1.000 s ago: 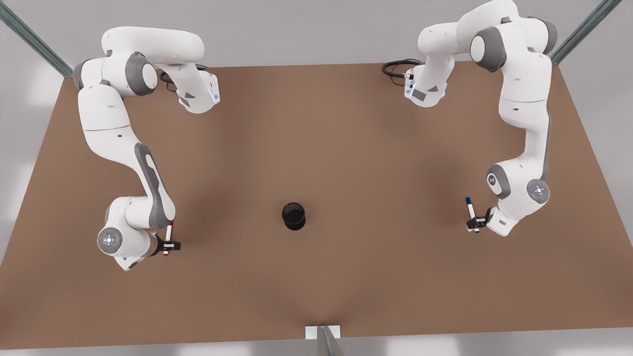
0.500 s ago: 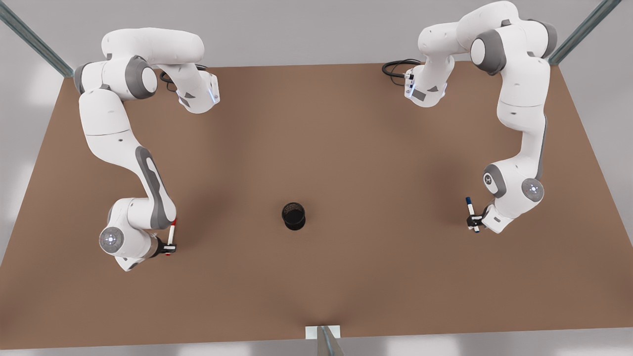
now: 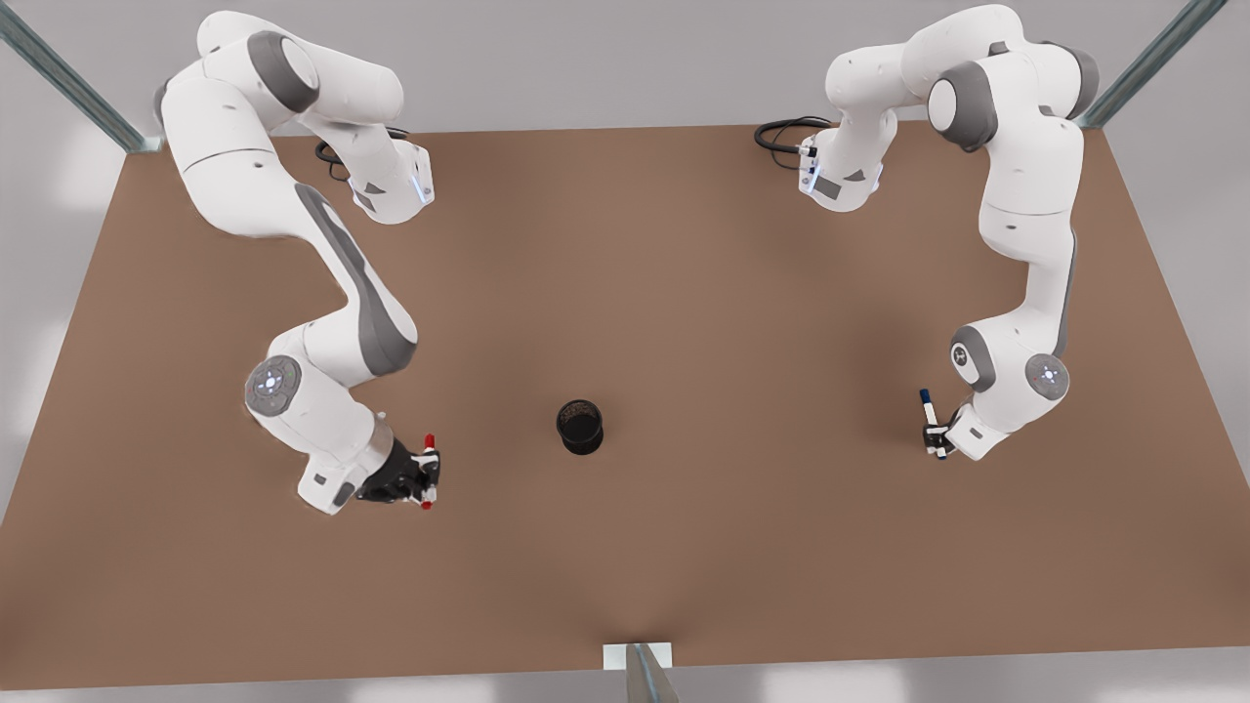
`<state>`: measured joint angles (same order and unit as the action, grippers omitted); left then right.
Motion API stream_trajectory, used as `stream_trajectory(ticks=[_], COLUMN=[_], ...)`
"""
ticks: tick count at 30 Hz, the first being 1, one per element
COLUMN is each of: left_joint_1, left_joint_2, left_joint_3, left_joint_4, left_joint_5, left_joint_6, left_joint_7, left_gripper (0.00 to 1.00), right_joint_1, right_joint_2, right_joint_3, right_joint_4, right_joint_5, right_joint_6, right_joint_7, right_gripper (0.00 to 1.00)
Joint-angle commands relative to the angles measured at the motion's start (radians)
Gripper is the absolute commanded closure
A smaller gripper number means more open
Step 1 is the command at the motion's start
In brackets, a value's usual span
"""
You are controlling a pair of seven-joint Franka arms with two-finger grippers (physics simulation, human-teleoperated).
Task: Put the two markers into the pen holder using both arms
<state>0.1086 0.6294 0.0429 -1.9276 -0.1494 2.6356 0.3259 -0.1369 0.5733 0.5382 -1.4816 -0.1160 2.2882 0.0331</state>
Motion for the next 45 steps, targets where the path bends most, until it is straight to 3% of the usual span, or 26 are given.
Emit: stream_trajectory(ticks=[1, 8, 16, 22, 25, 29, 30, 31, 36, 38, 39, 40, 42, 43, 45], left_joint_1=[0.000, -0.001, -0.009, -0.007, -0.007, -0.030, -0.032, -0.044, -0.133, -0.216, -0.260, -0.283, -0.319, -0.316, -0.317], left_joint_2=[0.000, 0.004, 0.000, -0.187, -0.237, -0.223, -0.221, -0.218, -0.227, -0.208, -0.151, -0.102, -0.028, 0.029, 0.055], left_joint_3=[0.000, 0.000, -0.001, -0.110, -0.198, -0.227, -0.227, -0.225, -0.227, -0.242, -0.248, -0.253, -0.279, -0.360, -0.425], left_joint_4=[0.001, 0.001, 0.004, 0.048, 0.056, 0.108, 0.108, 0.108, 0.180, 0.304, 0.410, 0.484, 0.581, 0.598, 0.596], left_joint_5=[0.001, 0.001, 0.001, -0.090, -0.108, -0.111, -0.111, -0.111, -0.105, -0.134, -0.179, -0.179, -0.185, -0.188, -0.292], left_joint_6=[0.001, 0.009, 0.006, -0.196, -0.246, -0.306, -0.306, -0.306, -0.377, -0.398, -0.396, -0.393, -0.320, -0.162, -0.039], left_joint_7=[0.036, 0.032, -0.004, -0.014, -0.091, -0.128, -0.128, -0.130, -0.212, -0.307, -0.324, -0.326, -0.317, -0.257, -0.197], left_gripper=[0.57, 0.63, 0.79, 0.79, 0.79, 0.79, 0.79, 0.79, 0.79, 0.79, 0.79, 0.79, 0.79, 0.79, 0.79], right_joint_1=[0.049, 0.287, 0.324, 0.323, 0.335, 0.309, 0.276, 0.281, 0.237, -0.012, -0.159, -0.210, -0.175, -0.069, 0.000], right_joint_2=[-0.003, 0.010, 0.083, 0.109, 0.131, 0.100, 0.080, 0.083, 0.039, 0.039, 0.040, -0.010, -0.087, -0.150, -0.256], right_joint_3=[0.043, 0.023, 0.022, 0.020, 0.020, 0.025, 0.037, 0.037, 0.103, 0.344, 0.518, 0.537, 0.396, 0.159, -0.133], right_joint_4=[0.010, 0.037, 0.032, -0.006, -0.026, -0.175, -0.229, -0.230, -0.189, 0.006, 0.020, 0.012, 0.090, 0.145, 0.146], right_joint_5=[-0.082, -0.234, -0.504, -0.617, -0.758, -0.973, -1.027, -1.044, -1.006, -0.720, -0.717, -0.590, -0.411, -0.234, -0.047], right_joint_6=[0.034, 0.192, 0.307, 0.330, 0.343, 0.399, 0.412, 0.422, 0.315, -0.096, -0.231, -0.249, -0.413, -0.513, -0.624], right_joint_7=[0.338, 0.651, 0.863, 0.909, 1.042, 1.248, 1.292, 1.335, 1.285, 0.858, 0.808, 0.671, 0.539, 0.418, 0.167], right_gripper=[0.79, 0.79, 0.79, 0.79, 0.79, 0.79, 0.34, 0.00, 0.00, 0.00, 0.00, 0.00, 0.00, 0.00, 0.00])
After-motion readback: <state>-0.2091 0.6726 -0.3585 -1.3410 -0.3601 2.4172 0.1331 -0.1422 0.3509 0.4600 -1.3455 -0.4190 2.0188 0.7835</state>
